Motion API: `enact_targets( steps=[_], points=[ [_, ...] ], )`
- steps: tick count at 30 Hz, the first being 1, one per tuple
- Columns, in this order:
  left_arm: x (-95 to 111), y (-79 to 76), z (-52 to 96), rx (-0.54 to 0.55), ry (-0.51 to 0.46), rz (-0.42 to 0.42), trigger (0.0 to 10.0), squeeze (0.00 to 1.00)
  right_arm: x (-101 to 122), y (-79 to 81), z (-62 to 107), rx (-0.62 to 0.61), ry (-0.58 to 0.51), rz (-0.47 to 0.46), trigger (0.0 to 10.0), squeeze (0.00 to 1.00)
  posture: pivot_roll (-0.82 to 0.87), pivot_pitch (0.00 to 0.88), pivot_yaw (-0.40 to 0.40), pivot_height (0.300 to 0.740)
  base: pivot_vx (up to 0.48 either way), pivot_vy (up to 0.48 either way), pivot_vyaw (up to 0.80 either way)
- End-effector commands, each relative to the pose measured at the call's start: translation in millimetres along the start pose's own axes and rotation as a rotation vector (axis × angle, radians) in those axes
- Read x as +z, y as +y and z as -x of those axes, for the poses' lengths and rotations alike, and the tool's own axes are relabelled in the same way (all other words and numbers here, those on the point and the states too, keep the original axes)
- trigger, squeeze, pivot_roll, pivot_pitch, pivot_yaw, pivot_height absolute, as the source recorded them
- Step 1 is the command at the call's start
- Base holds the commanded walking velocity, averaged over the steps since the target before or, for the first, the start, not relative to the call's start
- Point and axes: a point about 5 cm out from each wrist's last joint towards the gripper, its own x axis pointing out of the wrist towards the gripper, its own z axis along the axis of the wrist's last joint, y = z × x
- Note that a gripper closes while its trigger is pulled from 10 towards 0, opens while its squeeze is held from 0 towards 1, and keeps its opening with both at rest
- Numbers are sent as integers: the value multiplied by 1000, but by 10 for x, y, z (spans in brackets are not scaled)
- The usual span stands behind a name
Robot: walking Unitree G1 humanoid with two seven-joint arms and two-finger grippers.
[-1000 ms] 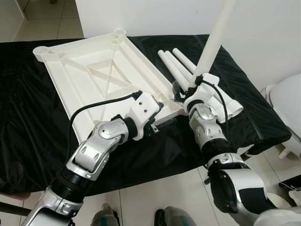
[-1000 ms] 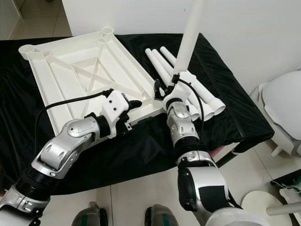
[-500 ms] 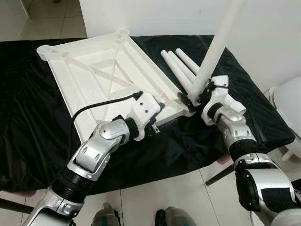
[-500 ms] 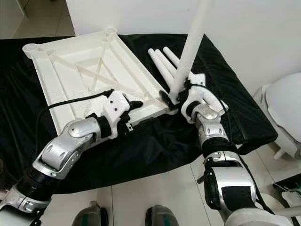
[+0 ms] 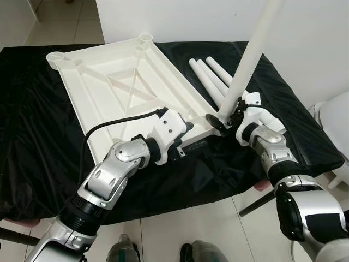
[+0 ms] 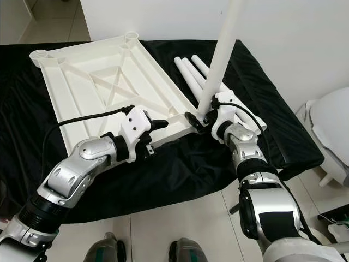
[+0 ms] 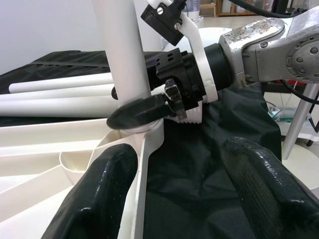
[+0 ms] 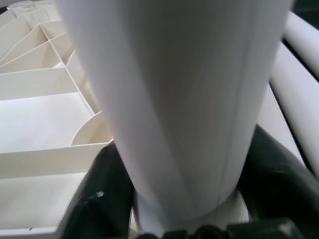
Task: Building children table
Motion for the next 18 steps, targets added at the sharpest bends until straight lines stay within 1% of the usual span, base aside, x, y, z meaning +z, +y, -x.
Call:
enact_targets(
  steps=[1, 2, 7, 11, 12, 14, 15, 16, 18],
  points=[
    [5, -25, -6, -17, 6, -9, 10000, 0, 42, 24, -38, 12, -11, 15, 2157, 0, -30, 0, -21, 740, 0, 0, 0],
    [5, -27, -4, -18, 6, -9, 10000, 0, 52, 16, -36, 9, -17, 19, 0, 0, -31, 0, -21, 740, 0, 0, 0],
    [8, -30, -6, -21, 5, -8, 10000, 0, 37, 9, -18, 21, -16, 31, 0, 0, -33, 0, -20, 740, 0, 0, 0],
    [9, -33, -6, -20, 4, -5, 10000, 0, -9, 30, -15, 4, -14, -4, 0, 0, -34, 0, -24, 740, 0, 0, 0],
    [9, -34, -6, -19, 4, -5, 10000, 0, -23, 41, -23, -11, -10, -17, 4000, 0, -33, 0, -26, 740, 0, 0, 0],
    [10, -34, -5, -19, 4, -5, 10000, 0, -31, 47, -28, -20, -7, -24, 4000, 0, -33, 0, -26, 740, 0, 0, 0],
    [9, -36, -3, -18, 4, -4, 10000, 0, -52, 91, -51, -34, -3, -42, 10000, 0, -32, 0, -28, 740, 0, 0, 0],
    [9, -36, -3, -18, 4, -4, 10000, 0, -52, 91, -51, -34, -3, -42, 10000, 0, -32, 0, -28, 740, 0, 0, 0],
    [8, -35, 1, -12, 3, 0, 10000, 0, -95, 235, -130, -93, 4, -90, 10000, 0, -30, 0, -31, 740, 0, 0, 0]
  ],
)
